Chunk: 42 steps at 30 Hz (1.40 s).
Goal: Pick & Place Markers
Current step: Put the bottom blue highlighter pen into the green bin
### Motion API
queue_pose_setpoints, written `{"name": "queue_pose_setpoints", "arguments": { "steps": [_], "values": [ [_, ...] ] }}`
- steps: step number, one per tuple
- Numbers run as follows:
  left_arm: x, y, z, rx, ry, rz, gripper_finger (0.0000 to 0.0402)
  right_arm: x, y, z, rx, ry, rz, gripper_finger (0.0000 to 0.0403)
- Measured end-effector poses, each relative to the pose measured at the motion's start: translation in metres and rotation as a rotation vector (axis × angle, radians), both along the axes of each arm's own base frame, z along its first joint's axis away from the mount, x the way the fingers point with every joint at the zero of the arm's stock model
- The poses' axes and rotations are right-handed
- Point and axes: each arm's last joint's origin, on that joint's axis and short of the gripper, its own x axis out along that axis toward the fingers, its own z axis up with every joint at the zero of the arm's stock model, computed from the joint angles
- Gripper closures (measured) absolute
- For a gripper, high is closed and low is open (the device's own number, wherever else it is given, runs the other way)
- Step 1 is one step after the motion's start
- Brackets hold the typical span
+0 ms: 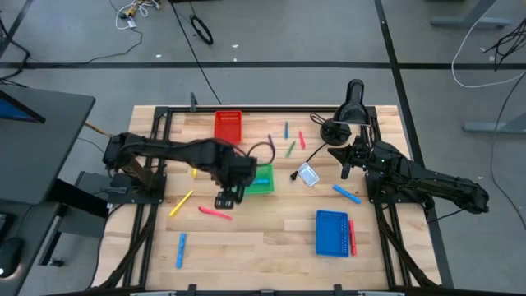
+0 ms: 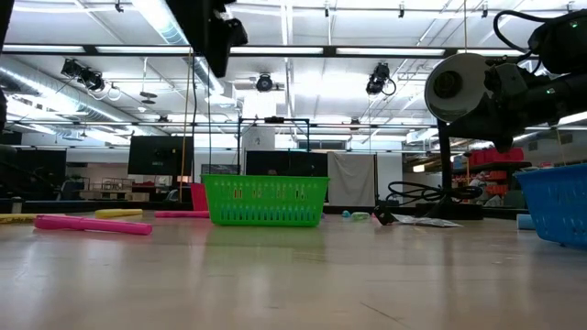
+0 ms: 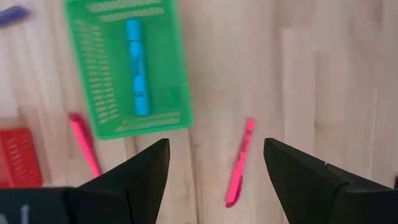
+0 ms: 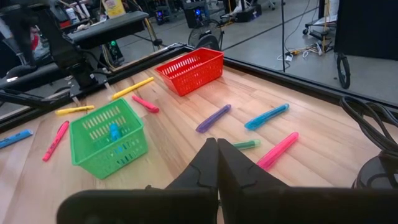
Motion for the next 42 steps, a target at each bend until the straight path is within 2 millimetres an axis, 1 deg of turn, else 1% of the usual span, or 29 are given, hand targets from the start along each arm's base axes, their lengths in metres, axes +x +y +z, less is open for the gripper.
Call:
{"name": "queue_pose_setpoints", "arguments": {
  "steps": [5, 8, 12, 15, 19, 23, 30, 36, 39, 42],
  "values": [
    [-0.008, -0.026, 0.003, 0.007, -0.007, -0.110, 0.0134, 0.000, 0.000, 0.000, 0.000, 0.000, 0.000, 0.0403],
    [-0.019, -0.047, 0.007, 0.024, 0.006, -0.240, 0.0134, 0.000, 0.000, 0.000, 0.000, 0.000, 0.000, 0.0403],
    [-0.037, -0.071, 0.017, 0.034, -0.021, -0.384, 0.0133, 0.000, 0.000, 0.000, 0.000, 0.000, 0.000, 0.0403],
    [-0.047, -0.087, 0.020, 0.042, -0.031, -0.477, 0.0134, 0.000, 0.000, 0.000, 0.000, 0.000, 0.000, 0.0403],
    [-0.061, -0.107, 0.022, 0.043, -0.026, -0.558, 0.0134, 0.000, 0.000, 0.000, 0.000, 0.000, 0.000, 0.0403],
    [-0.073, -0.125, 0.021, 0.055, -0.014, -0.664, 0.0133, 0.000, 0.000, 0.000, 0.000, 0.000, 0.000, 0.0403],
    [-0.103, -0.156, 0.021, 0.078, 0.019, -0.960, 0.0134, 0.000, 0.000, 0.000, 0.000, 0.000, 0.000, 0.0403],
    [-0.125, -0.178, 0.021, 0.091, 0.001, -1.181, 0.0134, 0.000, 0.000, 0.000, 0.000, 0.000, 0.000, 0.0403],
    [-0.135, -0.187, 0.021, 0.098, -0.007, -1.258, 0.0134, 0.000, 0.000, 0.000, 0.000, 0.000, 0.000, 0.0403],
    [-0.144, -0.194, 0.021, 0.095, -0.008, -1.294, 0.0134, 0.000, 0.000, 0.000, 0.000, 0.000, 0.000, 0.0403]
  ]
}}
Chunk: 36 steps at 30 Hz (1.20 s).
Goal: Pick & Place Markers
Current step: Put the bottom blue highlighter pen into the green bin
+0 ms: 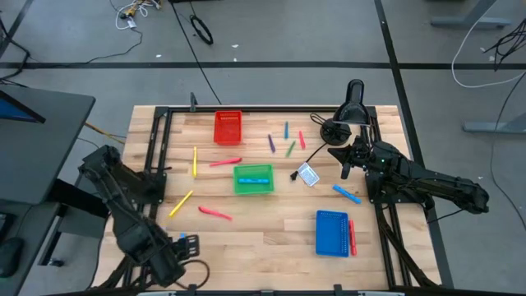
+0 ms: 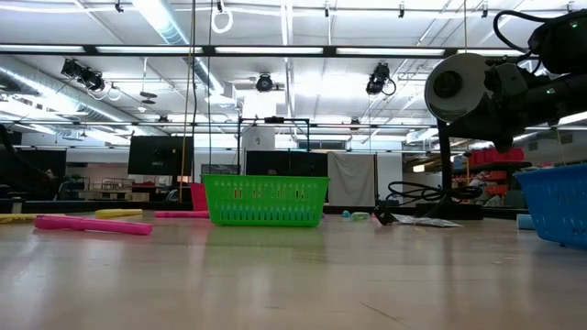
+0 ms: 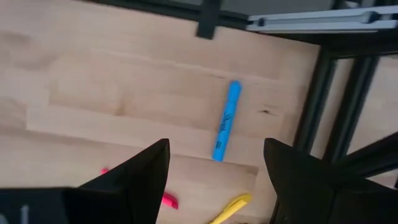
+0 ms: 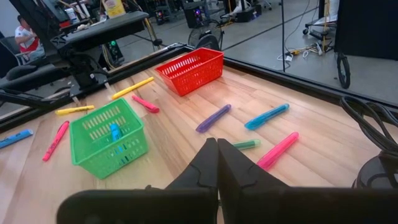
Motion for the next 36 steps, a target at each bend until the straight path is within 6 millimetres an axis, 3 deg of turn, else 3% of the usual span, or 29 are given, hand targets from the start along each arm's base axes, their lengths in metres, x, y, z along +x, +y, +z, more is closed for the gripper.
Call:
{"name": "queue_pose_setpoints", "arguments": {
  "steps": [7, 21, 28, 36],
  "values": [
    [-0.013, -0.006, -0.001, 0.017, -0.001, -0.070, 0.0133, 0.000, 0.000, 0.000, 0.000, 0.000, 0.000, 0.0403],
    [-0.049, 0.045, -0.028, 0.001, -0.060, -0.212, 0.0134, 0.000, 0.000, 0.000, 0.000, 0.000, 0.000, 0.0403],
    [-0.046, 0.064, -0.039, 0.006, -0.079, -0.223, 0.0134, 0.000, 0.000, 0.000, 0.000, 0.000, 0.000, 0.0403],
    [-0.040, 0.068, -0.042, 0.008, -0.076, -0.186, 0.0134, 0.000, 0.000, 0.000, 0.000, 0.000, 0.000, 0.0403]
  ]
}}
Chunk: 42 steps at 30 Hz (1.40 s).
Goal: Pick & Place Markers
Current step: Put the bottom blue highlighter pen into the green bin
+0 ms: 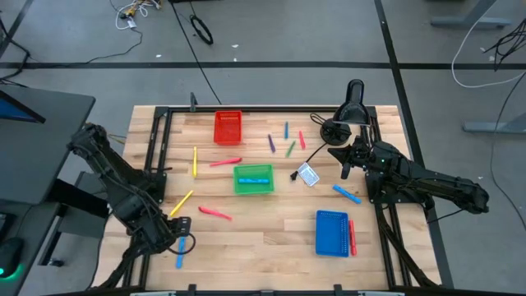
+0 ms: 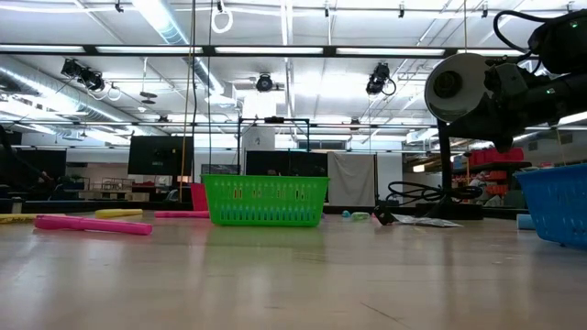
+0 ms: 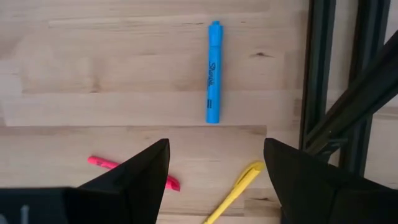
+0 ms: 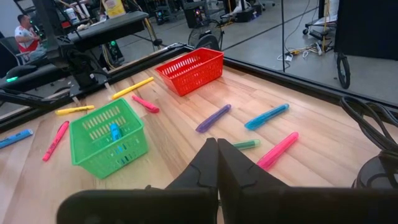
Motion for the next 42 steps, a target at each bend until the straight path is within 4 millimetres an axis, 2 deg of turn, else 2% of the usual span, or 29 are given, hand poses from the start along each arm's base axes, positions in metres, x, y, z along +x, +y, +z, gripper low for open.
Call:
{"name": "queue_pose_setpoints", "arguments": {
  "steps": [3, 28, 42],
  "values": [
    [0.002, -0.003, -0.005, 0.008, 0.008, 0.000, 0.0134, 0.000, 0.000, 0.000, 0.000, -0.001, 0.000, 0.0403],
    [0.001, -0.002, -0.107, 0.020, 0.058, 0.039, 0.0134, 0.000, 0.000, 0.000, 0.000, 0.000, 0.000, 0.0403],
    [0.005, -0.008, -0.143, 0.034, 0.070, 0.040, 0.0134, 0.000, 0.000, 0.000, 0.000, 0.000, 0.000, 0.0403]
  ]
}}
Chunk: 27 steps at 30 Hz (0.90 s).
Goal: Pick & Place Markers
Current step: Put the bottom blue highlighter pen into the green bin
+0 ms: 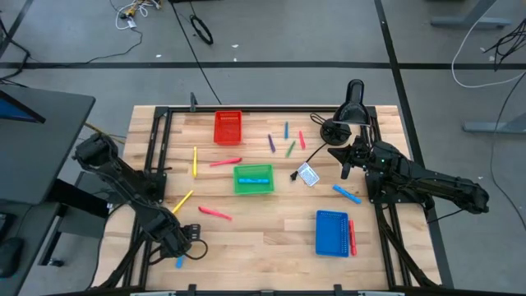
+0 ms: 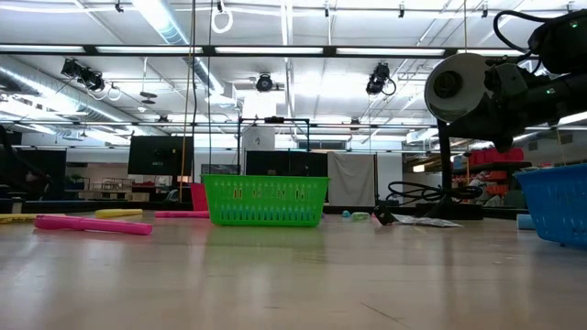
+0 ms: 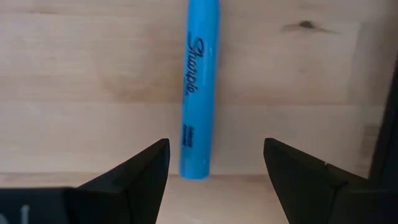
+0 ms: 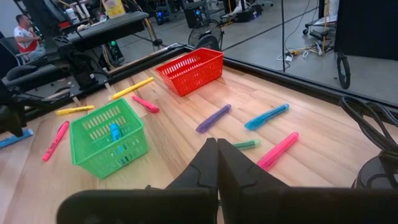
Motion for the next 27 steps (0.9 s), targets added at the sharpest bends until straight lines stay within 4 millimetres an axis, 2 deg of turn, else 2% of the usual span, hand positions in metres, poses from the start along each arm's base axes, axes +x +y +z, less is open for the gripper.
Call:
{"name": "queue_pose_setpoints", "arguments": {
  "steps": [7, 13, 16, 24, 27],
  "values": [
    [0.003, -0.004, -0.012, 0.026, 0.015, -0.034, 0.0134, 0.000, 0.000, 0.000, 0.000, 0.000, 0.000, 0.0403],
    [0.004, -0.005, -0.013, 0.021, 0.008, -0.048, 0.0142, 0.000, 0.000, 0.000, 0.000, 0.000, 0.000, 0.0403],
    [0.005, -0.005, -0.013, 0.018, 0.003, -0.050, 0.0175, 0.000, 0.000, 0.000, 0.000, 0.000, 0.000, 0.0403],
    [0.005, -0.007, -0.013, -0.007, 0.016, -0.059, 0.0313, 0.000, 0.000, 0.000, 0.000, 0.000, 0.000, 0.0403],
    [0.005, -0.008, -0.012, -0.030, 0.035, -0.062, 0.0332, 0.000, 0.000, 0.000, 0.000, 0.000, 0.000, 0.0403]
  ]
}}
